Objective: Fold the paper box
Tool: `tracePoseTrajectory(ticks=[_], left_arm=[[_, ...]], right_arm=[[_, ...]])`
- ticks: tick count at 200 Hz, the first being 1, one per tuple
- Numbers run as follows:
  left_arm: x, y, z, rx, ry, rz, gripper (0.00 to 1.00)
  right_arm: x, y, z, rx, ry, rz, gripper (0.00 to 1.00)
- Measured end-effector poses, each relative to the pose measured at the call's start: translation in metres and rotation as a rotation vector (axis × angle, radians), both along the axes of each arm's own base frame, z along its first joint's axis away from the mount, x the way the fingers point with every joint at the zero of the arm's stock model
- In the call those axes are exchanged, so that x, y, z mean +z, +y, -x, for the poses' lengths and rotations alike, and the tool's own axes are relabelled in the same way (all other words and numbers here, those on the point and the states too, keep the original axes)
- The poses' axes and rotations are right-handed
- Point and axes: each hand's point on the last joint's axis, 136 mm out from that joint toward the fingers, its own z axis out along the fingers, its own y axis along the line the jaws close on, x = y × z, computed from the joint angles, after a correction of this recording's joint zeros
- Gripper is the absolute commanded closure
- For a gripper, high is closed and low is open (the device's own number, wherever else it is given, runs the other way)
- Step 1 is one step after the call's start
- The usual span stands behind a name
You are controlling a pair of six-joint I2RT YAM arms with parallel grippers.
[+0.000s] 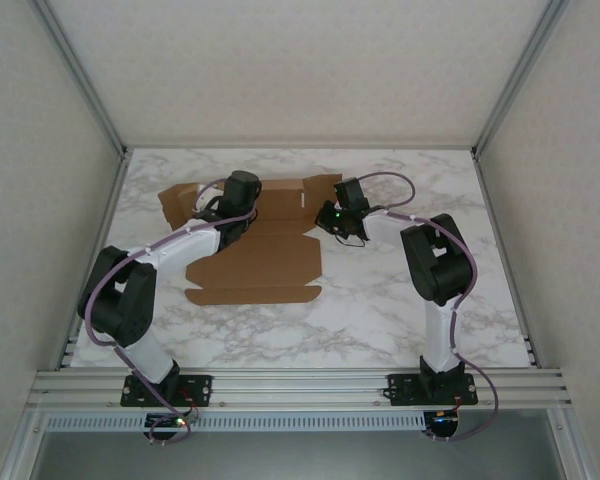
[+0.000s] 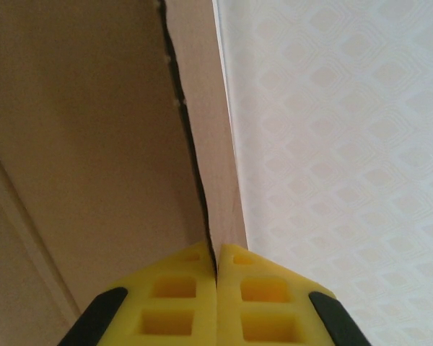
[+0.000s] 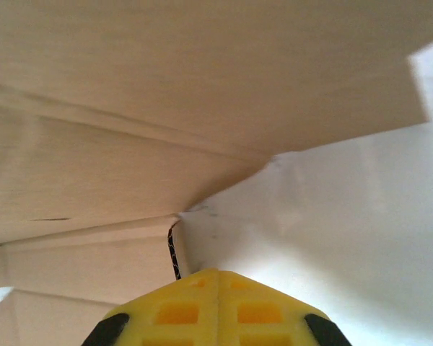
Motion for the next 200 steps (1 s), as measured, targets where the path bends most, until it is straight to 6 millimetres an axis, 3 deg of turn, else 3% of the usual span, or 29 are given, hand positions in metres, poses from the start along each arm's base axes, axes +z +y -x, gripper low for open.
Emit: tracePoseTrajectory(ticks=[70, 137, 200], left_arm=[[0.0, -0.001, 0.0, -0.005, -0.004, 0.005, 1.0], [0.0, -0.003, 0.0, -0.011, -0.004, 0.01, 1.0], [0.0, -0.003, 0.0, -0.013, -0.004, 0.011, 1.0]], right_arm=[[0.015, 0.032, 0.006, 0.045, -0.02, -0.119, 0.98], [-0.018, 0.049, 0.008, 0.052, 0.038, -0.107, 0.95], [-0.021, 0.051, 0.003, 0.043, 0.041, -0.1, 0.93]])
